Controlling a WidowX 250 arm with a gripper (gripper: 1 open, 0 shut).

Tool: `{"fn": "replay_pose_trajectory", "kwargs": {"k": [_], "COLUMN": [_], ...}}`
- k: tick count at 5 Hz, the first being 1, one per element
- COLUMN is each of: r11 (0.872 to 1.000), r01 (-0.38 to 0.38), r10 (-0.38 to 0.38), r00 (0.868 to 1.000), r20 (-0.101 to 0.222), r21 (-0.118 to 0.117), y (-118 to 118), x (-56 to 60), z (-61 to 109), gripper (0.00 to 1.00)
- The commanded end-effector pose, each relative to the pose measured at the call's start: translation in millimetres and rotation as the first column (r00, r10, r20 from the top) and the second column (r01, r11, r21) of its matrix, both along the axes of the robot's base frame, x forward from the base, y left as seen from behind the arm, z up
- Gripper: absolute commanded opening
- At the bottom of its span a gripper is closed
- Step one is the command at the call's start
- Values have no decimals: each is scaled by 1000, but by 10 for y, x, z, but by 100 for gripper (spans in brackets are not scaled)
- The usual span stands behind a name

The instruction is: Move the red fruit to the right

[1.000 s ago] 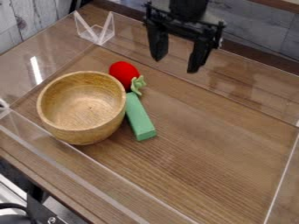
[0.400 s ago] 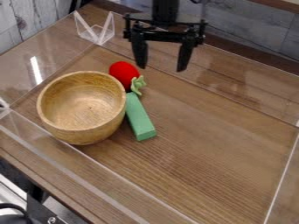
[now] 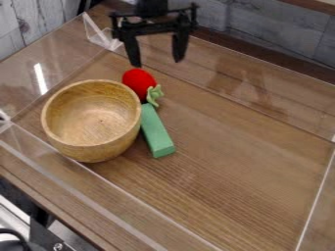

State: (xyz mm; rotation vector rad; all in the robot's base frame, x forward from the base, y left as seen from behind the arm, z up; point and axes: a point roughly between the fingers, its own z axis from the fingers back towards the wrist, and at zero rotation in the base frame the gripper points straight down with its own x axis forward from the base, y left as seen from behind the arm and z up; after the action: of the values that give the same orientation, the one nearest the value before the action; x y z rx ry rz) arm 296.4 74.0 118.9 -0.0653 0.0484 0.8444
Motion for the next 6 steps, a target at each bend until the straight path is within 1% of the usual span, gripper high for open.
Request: {"fn": "replay_pose_trajectory", "kwargs": {"k": [1, 2, 3, 4, 5, 6], "r11": [998, 988, 972, 954, 933, 927], "r01": [-62, -149, -233, -296, -360, -374], "r10": [61, 148, 231, 294, 357, 371], "r00": [997, 987, 971, 954, 931, 925], "r20": [55, 56, 54, 63, 69, 77], "r21": [19, 25, 34, 34, 30, 31], "y": [196, 219, 220, 347, 479, 387], "x": [76, 17, -38, 43, 141, 194], "z": [77, -20, -128, -243, -326, -428], "gripper": [100, 100, 100, 100, 100, 100]}}
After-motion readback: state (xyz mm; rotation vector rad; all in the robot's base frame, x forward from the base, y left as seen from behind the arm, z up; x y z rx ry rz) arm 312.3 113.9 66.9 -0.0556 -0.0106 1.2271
